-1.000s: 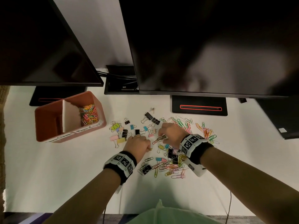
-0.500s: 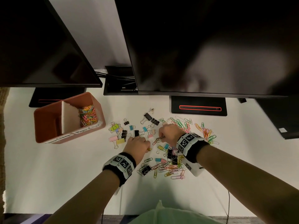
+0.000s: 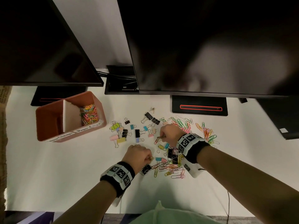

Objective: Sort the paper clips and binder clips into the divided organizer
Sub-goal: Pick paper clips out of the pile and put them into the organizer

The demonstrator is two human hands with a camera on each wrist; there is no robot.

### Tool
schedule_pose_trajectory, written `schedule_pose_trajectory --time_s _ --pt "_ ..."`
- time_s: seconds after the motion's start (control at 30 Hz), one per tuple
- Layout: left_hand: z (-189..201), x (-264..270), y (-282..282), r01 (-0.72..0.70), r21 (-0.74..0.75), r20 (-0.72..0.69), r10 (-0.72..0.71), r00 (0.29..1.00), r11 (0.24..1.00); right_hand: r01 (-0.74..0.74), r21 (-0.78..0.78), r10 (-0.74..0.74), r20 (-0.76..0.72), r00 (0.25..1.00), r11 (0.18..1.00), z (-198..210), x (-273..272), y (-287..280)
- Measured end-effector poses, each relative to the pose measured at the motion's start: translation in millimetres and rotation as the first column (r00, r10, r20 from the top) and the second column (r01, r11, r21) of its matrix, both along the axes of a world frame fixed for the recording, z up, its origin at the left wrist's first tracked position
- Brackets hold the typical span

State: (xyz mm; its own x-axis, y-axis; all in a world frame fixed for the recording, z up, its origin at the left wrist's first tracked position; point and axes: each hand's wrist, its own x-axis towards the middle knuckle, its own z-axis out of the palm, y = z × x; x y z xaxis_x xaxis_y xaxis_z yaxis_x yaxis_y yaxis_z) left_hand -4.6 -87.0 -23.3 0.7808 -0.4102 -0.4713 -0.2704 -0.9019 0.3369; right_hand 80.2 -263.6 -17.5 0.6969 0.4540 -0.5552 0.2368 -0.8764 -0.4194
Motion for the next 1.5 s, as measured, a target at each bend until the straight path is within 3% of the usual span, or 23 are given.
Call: schedule_pose_trajectory --time_s 0.53,0.73,0.93,1.13,1.27,1.4,1.5 --pt "-9 6 -3 0.045 0.032 0.062 -0.047 0.997 0.998 -0.029 -0.052 0.030 0.018 0.999 0.998 4 -5 2" --pt "-10 6 0 0.083 0.010 0.050 -0.083 0.995 0.997 -0.018 0.052 0.020 -0.038 0.999 0.998 9 -2 -3" --pt "-2 9 6 -0.047 -0.202 0.006 0.049 0.999 0.978 0.036 0.135 -0.032 -0.030 0.999 0.990 19 8 -7" --pt "29 16 26 -0.247 -0.405 -0.028 0.258 0.966 0.880 0.049 0.165 -0.052 0.012 0.999 0.985 38 14 -1" --pt "68 27 66 -0.403 -0.480 0.032 0.475 0.879 0.779 -0.038 0.244 0.012 0.107 0.994 0.969 71 25 30" --pt "101 49 124 -0.573 -0.454 0.192 0.702 0.686 0.683 -0.124 0.354 0.048 0.216 0.975 0.927 104 45 91" --pt "107 69 160 -0.685 -0.394 0.221 0.786 0.577 0.613 -0.174 0.402 0.060 0.280 0.958 0.899 118 58 147"
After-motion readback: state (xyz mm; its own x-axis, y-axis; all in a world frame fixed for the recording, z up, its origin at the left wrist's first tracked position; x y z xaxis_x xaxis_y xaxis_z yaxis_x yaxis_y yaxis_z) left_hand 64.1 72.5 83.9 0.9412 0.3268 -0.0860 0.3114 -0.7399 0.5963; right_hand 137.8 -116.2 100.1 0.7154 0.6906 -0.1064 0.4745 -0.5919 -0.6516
